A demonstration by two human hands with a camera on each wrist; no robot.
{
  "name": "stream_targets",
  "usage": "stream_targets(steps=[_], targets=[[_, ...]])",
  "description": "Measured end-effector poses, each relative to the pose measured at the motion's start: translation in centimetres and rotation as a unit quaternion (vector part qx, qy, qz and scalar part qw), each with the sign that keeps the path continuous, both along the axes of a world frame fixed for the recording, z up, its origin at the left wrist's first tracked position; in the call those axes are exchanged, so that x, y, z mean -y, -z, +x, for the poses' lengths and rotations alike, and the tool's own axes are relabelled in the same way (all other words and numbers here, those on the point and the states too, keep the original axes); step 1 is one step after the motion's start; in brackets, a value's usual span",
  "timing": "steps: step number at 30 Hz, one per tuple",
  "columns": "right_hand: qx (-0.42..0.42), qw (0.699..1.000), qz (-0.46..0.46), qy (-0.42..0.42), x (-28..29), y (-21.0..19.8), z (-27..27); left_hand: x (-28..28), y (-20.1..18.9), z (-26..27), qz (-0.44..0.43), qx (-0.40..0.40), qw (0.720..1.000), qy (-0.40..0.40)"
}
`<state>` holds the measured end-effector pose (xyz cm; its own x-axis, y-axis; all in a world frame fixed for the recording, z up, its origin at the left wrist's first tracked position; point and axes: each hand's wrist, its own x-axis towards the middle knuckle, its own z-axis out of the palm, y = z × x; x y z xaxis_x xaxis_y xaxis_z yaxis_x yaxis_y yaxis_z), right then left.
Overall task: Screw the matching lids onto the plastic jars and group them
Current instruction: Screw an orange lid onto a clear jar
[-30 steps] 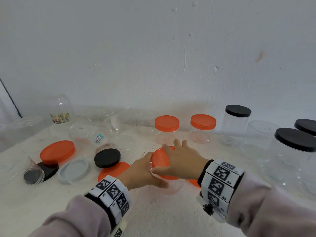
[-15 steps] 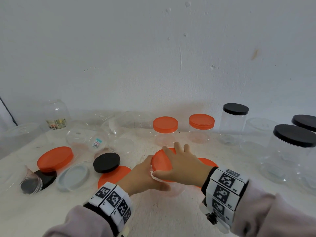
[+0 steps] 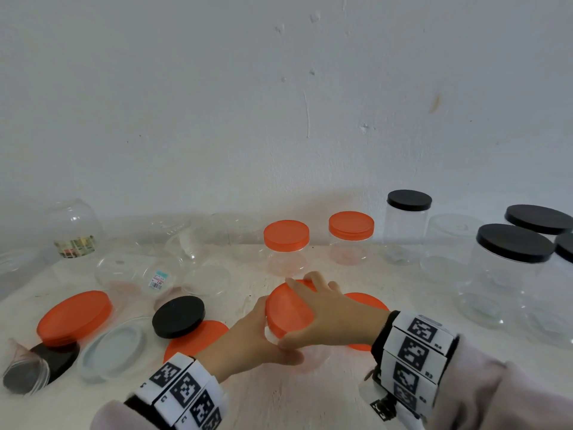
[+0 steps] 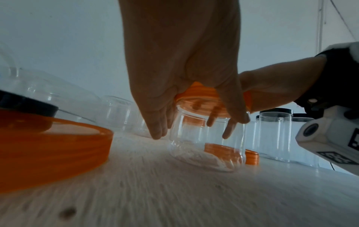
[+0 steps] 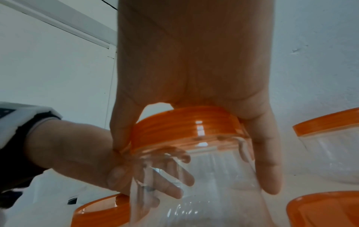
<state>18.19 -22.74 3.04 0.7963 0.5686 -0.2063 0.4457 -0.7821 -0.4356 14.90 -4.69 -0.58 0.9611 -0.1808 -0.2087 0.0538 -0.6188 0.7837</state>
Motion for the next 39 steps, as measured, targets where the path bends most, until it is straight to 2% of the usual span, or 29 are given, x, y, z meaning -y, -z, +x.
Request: stream_targets(steps=[3,7,9,15,18,24,28,32,39], targets=[[0.003,1.0,0.012,0.002,0.1,0.3,-0.1,-0.9,-1.4,0.8,0.089,-0.019,0.994,0.06],[0.018,1.0,0.017,0.002,0.2,0.6,-0.4,-2.6,-4.0,3.6,0.235,0.02,0.965,0.11],[0.016,1.0,0.013,0.004,0.3,0.7,-0.5,-3.4,-4.9,5.7,0.272,0.044,0.955,0.111],[0.011,1.0,0.007,0.008,0.4,0.9,-0.5,-4.5,-6.4,12.6,0.275,0.147,0.949,0.044],[0.012,1.0,0.014,0.009,0.5,1.0,-0.5,-4.6,-6.8,15.8,0.301,0.18,0.936,-0.008],[-0.003,0.999,0.044,-0.006,0.8,0.6,-0.3,-4.6,-6.9,20.2,0.318,0.154,0.933,-0.075],[-0.01,0.995,0.096,-0.015,1.4,0.2,0.8,-4.6,-6.3,21.9,0.33,0.112,0.932,-0.096],[0.026,0.989,0.134,0.058,1.8,-0.1,2.8,-4.7,-6.0,23.0,0.353,0.089,0.926,-0.103],[0.045,0.98,0.123,0.153,2.5,-0.4,6.6,-5.5,-5.3,23.5,0.354,0.067,0.924,-0.125]])
